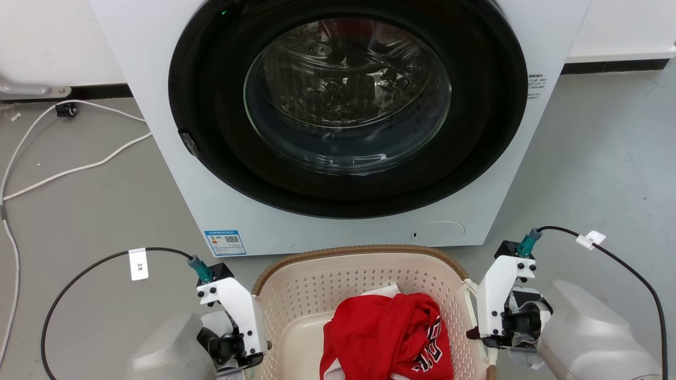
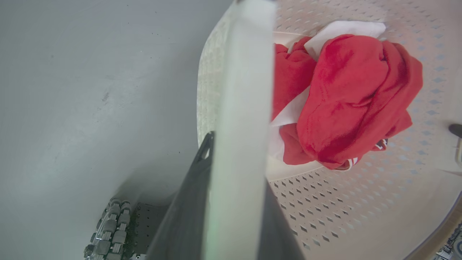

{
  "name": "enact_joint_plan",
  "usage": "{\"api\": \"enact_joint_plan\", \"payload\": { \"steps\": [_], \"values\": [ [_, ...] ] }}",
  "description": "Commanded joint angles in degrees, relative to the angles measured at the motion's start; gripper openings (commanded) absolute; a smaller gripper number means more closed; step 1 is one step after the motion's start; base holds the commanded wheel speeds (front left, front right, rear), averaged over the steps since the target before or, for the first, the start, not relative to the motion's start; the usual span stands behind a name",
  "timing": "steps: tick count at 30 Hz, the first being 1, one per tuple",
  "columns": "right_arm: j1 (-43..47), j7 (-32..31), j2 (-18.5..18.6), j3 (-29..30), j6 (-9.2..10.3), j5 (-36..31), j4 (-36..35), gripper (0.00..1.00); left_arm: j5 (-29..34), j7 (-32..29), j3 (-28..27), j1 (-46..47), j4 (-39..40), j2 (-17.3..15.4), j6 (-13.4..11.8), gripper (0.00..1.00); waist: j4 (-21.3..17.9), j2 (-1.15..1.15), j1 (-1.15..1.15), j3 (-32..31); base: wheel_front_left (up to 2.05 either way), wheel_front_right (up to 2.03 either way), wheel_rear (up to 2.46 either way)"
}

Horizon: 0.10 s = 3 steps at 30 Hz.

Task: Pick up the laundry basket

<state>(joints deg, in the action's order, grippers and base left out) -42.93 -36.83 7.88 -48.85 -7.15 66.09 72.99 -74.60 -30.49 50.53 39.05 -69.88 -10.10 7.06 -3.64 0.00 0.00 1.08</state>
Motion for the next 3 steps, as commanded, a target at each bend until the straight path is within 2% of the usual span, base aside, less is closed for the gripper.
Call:
{"api": "enact_joint_plan", "payload": {
  "steps": [1,3],
  "values": [
    [0.43,0.14,-0.86,0.04,-0.64,0.62,-0.28,0.0,-0.68,0.35,-0.16,-0.52,0.59,0.69,0.75,0.0,-0.03,0.0,0.0,-0.02,0.0,0.0,0.0],
    [0.47,0.19,-0.86,0.01,-0.64,0.7,-0.27,0.0,-0.77,0.4,-0.11,-0.58,0.55,0.67,0.75,0.0,-0.05,0.0,0.0,-0.03,0.0,0.0,0.0]
  ]
}}
